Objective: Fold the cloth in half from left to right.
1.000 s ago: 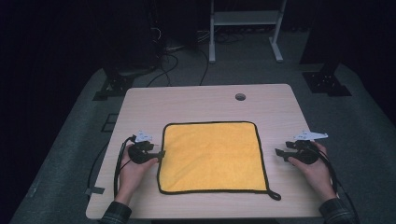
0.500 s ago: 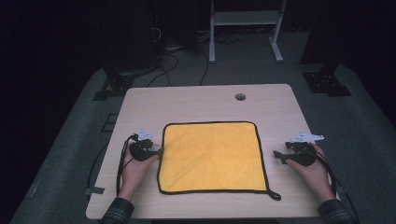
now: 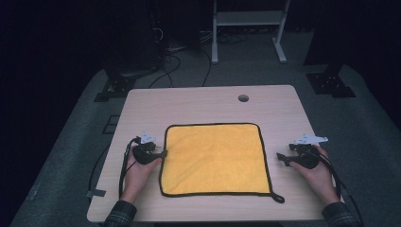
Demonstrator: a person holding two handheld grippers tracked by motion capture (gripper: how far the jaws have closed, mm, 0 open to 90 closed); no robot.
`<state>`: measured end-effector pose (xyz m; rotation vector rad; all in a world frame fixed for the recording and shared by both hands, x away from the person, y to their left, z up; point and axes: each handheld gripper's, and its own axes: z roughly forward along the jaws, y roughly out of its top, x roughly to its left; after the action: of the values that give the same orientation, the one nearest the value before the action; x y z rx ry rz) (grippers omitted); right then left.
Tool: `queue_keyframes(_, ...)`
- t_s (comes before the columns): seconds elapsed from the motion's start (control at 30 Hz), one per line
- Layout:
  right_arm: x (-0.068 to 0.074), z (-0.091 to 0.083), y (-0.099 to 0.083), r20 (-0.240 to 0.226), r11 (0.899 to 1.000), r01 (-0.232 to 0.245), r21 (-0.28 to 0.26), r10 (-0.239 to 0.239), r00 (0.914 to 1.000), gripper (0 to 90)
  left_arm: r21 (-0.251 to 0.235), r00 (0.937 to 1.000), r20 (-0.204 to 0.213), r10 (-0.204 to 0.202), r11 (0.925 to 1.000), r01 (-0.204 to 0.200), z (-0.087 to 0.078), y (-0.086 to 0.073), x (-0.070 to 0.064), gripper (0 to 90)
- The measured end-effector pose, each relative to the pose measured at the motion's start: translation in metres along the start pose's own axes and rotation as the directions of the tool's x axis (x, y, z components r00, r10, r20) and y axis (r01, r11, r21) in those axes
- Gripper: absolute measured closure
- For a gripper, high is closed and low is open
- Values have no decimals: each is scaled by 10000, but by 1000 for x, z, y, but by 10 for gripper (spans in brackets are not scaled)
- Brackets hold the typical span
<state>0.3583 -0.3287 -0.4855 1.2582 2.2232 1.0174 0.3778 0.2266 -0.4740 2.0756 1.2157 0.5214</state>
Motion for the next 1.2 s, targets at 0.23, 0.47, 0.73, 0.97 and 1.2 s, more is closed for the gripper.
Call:
queue_keyframes(0.23, 0, 0, 0, -22, 10000, 11, -2, -11, 10000, 278, -76, 9985, 434, 347, 9994, -344, -2, 0, -6, 581)
queue_keyframes(0.47, 0, 0, 0, -53, 10000, 40, -12, -40, 10000, 279, -163, 9972, 747, 43, 9999, -31, -1, 0, -10, 788)
queue_keyframes(0.73, -1, -1, -1, -70, 10000, 54, -9, -54, 10000, 278, -60, 9922, 1147, -495, 9987, 505, -1, 1, -5, 887)
queue_keyframes(0.97, -1, -1, -1, -93, 10000, 67, 6, -67, 9999, 279, -250, 9838, 1454, -1053, 9936, 1101, -7, -1, 6, 891)
queue_keyframes(1.2, -1, -1, -1, -106, 10000, 79, 6, -79, 9999, 278, -339, 9901, 974, -1012, 9939, 1049, -18, -1, 19, 892)
